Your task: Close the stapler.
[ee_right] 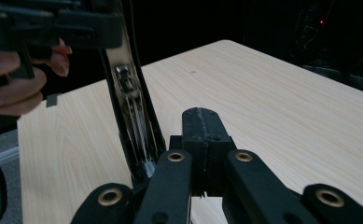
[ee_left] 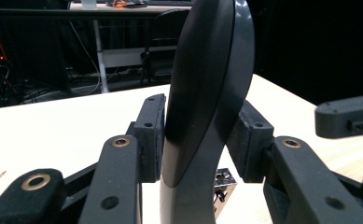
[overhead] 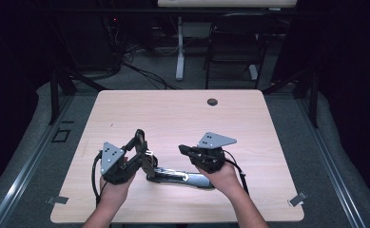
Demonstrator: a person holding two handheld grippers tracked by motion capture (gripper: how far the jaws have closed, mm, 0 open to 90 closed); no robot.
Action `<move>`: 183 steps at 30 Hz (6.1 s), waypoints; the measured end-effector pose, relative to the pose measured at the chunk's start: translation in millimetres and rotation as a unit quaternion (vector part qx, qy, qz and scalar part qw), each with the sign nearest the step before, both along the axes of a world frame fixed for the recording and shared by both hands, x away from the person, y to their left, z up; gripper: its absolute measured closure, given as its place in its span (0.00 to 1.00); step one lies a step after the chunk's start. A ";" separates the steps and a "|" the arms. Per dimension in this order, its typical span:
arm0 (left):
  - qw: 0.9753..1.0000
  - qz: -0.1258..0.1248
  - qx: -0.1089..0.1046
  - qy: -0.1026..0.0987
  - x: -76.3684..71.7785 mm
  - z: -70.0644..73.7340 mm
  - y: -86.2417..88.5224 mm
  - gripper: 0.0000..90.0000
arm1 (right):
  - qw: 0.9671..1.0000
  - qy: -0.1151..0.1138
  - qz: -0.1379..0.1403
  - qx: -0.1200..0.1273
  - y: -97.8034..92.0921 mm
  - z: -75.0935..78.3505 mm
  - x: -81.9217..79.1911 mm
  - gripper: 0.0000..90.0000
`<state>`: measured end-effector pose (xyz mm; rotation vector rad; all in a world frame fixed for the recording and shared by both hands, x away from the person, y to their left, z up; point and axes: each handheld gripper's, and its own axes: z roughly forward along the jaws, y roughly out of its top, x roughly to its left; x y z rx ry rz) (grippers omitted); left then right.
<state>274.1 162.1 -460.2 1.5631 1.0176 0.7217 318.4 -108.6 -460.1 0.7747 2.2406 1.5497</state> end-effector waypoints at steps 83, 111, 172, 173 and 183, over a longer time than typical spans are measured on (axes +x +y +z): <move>0.992 -0.121 0.007 0.037 -10.8 0.8 -10.1 0.27 | 0.999 -0.023 0.037 0.031 8.0 29.4 -4.3 0.99; 0.990 -0.114 0.014 0.076 -4.8 -26.4 1.9 0.25 | 0.999 0.033 0.011 0.030 -77.9 -48.7 -17.5 1.00; 0.990 -0.106 0.001 0.088 -1.8 -37.3 9.3 0.25 | 0.999 0.043 -0.022 -0.007 -83.3 -54.0 -24.2 1.00; 0.990 -0.109 0.003 0.092 -1.5 -37.2 9.9 0.25 | 0.999 0.042 -0.024 -0.004 -83.3 -54.6 -24.5 1.00; 0.990 -0.104 -0.001 0.092 -0.5 -39.1 11.1 0.25 | 0.997 0.057 -0.038 -0.022 -84.9 -68.1 -26.0 1.00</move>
